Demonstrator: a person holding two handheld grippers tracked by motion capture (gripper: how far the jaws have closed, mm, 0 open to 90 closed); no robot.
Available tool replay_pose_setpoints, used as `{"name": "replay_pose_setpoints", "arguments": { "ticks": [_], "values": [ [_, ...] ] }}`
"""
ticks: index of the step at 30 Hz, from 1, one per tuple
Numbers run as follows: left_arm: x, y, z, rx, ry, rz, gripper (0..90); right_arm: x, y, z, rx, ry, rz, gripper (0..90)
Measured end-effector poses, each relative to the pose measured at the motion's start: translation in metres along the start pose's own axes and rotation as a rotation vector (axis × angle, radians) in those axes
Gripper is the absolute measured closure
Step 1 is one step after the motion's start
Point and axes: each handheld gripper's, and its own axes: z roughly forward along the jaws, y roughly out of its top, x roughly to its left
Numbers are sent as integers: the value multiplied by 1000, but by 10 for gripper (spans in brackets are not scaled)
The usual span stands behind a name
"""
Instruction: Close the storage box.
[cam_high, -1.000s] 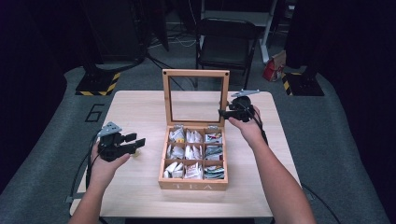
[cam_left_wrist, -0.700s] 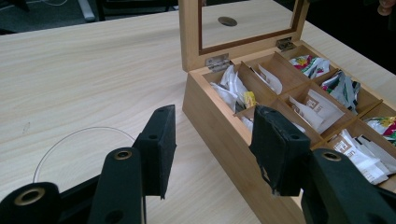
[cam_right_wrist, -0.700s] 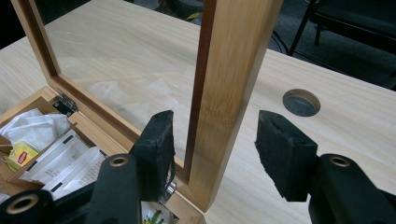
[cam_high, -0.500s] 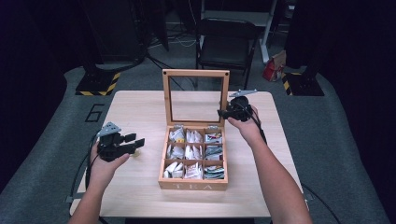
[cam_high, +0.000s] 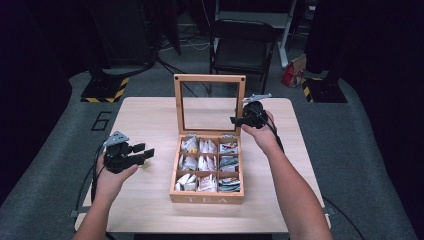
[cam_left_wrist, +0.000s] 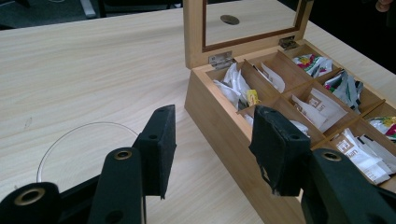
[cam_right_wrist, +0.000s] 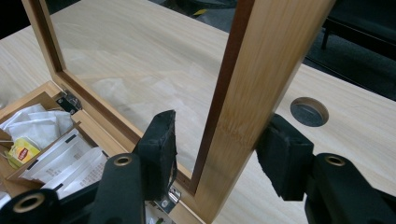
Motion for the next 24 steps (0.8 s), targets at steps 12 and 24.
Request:
{"name": "replay_pose_setpoints", "arguments": {
  "ticks": [12, 24],
  "values": [
    [-3, 1, 4, 6, -6, 10, 500, -3, -5, -12, -20, 45, 16, 594],
    [-8, 4, 14, 21, -21, 9, 500, 2, -10, -22, -24, 50, -7, 652]
  ]
}}
